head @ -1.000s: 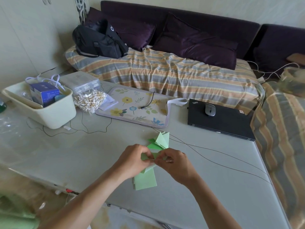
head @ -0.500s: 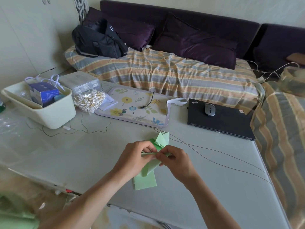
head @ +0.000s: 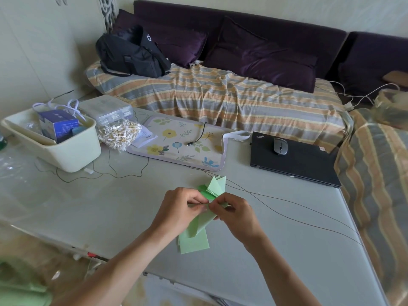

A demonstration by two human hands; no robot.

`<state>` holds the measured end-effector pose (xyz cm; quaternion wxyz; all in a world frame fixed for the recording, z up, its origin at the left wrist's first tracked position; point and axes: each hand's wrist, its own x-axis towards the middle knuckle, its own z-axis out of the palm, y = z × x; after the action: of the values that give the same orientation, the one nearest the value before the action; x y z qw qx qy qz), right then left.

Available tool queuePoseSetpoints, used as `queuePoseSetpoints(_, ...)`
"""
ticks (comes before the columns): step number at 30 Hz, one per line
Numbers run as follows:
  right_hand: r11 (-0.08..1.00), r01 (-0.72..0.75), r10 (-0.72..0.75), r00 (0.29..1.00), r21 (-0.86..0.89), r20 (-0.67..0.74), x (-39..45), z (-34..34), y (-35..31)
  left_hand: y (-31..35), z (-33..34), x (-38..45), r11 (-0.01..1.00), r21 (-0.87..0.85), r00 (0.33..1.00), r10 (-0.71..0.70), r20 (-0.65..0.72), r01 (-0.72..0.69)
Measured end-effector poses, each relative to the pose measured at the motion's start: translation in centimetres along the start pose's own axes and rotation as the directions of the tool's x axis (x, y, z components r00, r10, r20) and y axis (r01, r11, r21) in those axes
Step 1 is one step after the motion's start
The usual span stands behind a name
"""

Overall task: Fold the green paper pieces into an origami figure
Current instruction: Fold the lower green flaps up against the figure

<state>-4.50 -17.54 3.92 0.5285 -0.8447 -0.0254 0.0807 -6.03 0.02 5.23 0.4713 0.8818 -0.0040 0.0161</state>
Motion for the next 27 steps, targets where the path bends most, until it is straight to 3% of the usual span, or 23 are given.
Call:
queuePoseSetpoints(12, 0.999, 0.012, -0.014, 0.999, -0.045, -0.041, -0.02, 0.19, 0.00, 0.10, 0.21, -0.10, 0.998, -0.050, 0.999, -0.049, 0.015, 0.050)
queuePoseSetpoints(16, 0.997, -0.007, 0.010, 0.999, 0.082, -0.044, -0.12, 0.51, -0.01, 0.17, 0.23, -0.06, 0.975, -0.160, 0.987, -0.159, -0.015, 0.155)
queuePoseSetpoints(18, 0.966, -0.071, 0.071, 0.997, 0.250, 0.007, -0.24, 0.50, -0.08, 0.23, 0.22, -0.06, 0.941, -0.267, 0.975, -0.220, -0.018, 0.207)
queuePoseSetpoints(20, 0.901, -0.173, 0.124, 0.981, 0.397, 0.146, -0.34, 0.31, -0.38, 0.36, 0.23, -0.11, 0.889, -0.377, 0.961, -0.277, 0.007, 0.259)
queuePoseSetpoints(23, 0.887, -0.220, 0.095, 0.947, 0.407, 0.306, -0.70, 0.16, -0.90, 0.55, 0.32, -0.18, 0.792, -0.515, 0.934, -0.353, 0.053, 0.329)
queuePoseSetpoints(27, 0.888, -0.205, 0.096, 0.958, 0.412, 0.269, -0.49, 0.28, -0.54, 0.98, 0.41, -0.33, 0.745, -0.554, 0.915, -0.395, 0.081, 0.371)
